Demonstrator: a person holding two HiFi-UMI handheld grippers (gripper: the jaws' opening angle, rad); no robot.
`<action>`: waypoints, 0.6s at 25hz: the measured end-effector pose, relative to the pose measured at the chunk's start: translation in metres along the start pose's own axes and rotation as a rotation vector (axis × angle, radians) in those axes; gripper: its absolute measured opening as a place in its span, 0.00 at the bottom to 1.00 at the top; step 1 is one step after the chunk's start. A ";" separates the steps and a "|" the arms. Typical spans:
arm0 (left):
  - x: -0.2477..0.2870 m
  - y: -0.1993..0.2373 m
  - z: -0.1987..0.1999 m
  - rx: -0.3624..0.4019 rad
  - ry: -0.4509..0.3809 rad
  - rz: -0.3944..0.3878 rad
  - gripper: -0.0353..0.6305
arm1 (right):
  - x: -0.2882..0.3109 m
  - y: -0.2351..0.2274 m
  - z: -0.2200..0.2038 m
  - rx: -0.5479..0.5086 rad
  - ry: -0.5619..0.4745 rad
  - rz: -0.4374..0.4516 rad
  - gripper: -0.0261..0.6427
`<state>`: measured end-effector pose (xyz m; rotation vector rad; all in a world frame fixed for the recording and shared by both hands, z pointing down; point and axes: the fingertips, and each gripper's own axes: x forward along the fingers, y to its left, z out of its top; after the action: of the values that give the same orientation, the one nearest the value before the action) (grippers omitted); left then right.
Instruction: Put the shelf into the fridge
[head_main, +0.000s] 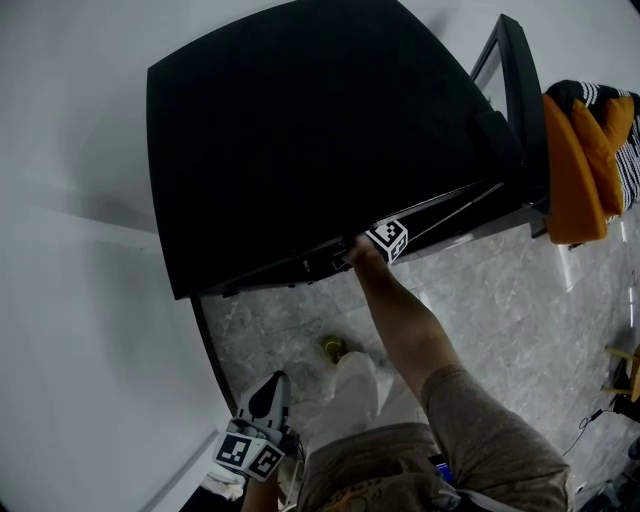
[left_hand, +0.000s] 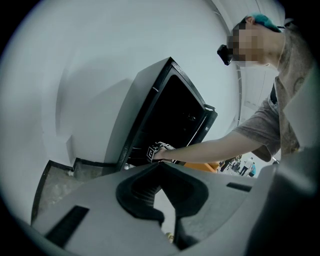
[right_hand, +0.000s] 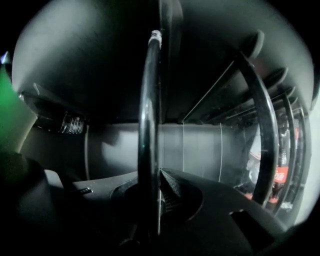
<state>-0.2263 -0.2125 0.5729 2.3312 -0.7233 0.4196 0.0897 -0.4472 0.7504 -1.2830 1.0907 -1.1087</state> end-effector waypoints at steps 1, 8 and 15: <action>0.000 0.001 0.000 0.001 0.001 0.001 0.06 | 0.000 -0.002 0.000 -0.005 -0.001 0.000 0.08; 0.002 -0.002 0.001 0.008 0.000 -0.007 0.06 | -0.012 0.005 -0.003 -0.002 -0.026 0.009 0.08; 0.004 -0.009 0.010 0.018 -0.016 -0.026 0.06 | -0.044 0.011 -0.010 0.007 -0.007 0.022 0.08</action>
<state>-0.2160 -0.2151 0.5627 2.3608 -0.6984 0.3974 0.0729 -0.4057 0.7389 -1.2660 1.0926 -1.0903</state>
